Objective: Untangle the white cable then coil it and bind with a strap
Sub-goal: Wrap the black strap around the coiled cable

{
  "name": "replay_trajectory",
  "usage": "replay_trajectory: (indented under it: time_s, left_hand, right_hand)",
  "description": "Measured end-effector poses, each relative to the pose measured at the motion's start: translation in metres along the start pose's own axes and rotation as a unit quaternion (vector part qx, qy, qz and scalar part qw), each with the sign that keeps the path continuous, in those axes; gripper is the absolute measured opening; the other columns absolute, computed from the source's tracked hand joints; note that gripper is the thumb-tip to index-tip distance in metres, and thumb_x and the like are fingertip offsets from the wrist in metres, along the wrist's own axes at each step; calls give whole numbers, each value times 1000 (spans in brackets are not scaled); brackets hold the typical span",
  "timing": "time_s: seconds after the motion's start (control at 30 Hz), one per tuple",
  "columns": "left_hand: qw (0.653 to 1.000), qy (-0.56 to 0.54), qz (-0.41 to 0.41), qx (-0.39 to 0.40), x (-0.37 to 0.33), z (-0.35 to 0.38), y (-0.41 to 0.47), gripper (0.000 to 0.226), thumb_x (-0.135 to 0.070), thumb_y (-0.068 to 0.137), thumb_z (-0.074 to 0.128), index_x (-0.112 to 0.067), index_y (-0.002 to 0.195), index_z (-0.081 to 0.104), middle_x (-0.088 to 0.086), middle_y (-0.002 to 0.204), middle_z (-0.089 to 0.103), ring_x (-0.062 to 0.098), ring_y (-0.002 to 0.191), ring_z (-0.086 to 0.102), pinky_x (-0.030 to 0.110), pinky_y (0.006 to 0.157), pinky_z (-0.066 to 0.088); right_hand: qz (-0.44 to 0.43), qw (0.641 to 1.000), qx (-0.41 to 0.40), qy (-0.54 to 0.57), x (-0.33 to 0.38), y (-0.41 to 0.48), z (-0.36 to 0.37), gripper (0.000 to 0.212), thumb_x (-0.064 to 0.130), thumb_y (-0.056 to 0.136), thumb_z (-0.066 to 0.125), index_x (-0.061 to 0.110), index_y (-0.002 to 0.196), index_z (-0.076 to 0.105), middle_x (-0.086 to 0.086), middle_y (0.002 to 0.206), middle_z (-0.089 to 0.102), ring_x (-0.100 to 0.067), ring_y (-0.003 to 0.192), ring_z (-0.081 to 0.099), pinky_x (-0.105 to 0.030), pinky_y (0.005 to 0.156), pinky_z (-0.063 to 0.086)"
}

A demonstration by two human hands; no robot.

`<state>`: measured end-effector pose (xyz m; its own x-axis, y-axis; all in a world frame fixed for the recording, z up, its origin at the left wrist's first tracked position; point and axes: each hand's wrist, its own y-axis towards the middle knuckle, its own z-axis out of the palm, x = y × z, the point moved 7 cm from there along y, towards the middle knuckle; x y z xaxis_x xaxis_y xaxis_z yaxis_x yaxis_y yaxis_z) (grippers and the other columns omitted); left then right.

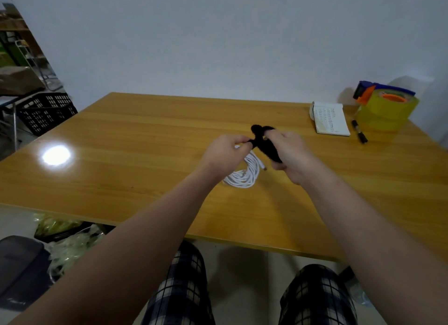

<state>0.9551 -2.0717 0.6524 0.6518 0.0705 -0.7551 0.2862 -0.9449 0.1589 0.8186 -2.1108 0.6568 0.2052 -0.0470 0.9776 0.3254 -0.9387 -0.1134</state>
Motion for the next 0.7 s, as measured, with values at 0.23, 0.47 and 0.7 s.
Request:
replay_trajectory:
  time_s: [0.23,0.47,0.7]
  left_hand:
    - [992,-31,-103,-60,52,-37,10,18,-26,93,51,-23,92,69,-3,48,37,14,43,30,27,48,20]
    - [976,-141,-156,-50,59,-23,5,14,-20,93,53,-13,87,63,4,60,39,17,55,35,27,52,26]
    - [958,-203,-201,-33,59,-11,-3,20,-25,93,54,-7,93,62,4,57,39,14,48,34,19,39,26]
  right_hand:
    - [26,990,126,-56,-8,-13,7,39,50,87,56,13,86,69,7,53,45,-10,49,40,-23,51,32]
    - [28,954,166,249,6,-6,18,21,26,93,49,17,74,46,3,53,45,-13,56,44,-25,63,39]
    - [-46,942,240,228,22,-8,44,17,1,92,47,-4,99,62,-16,99,65,-22,91,63,-28,85,56]
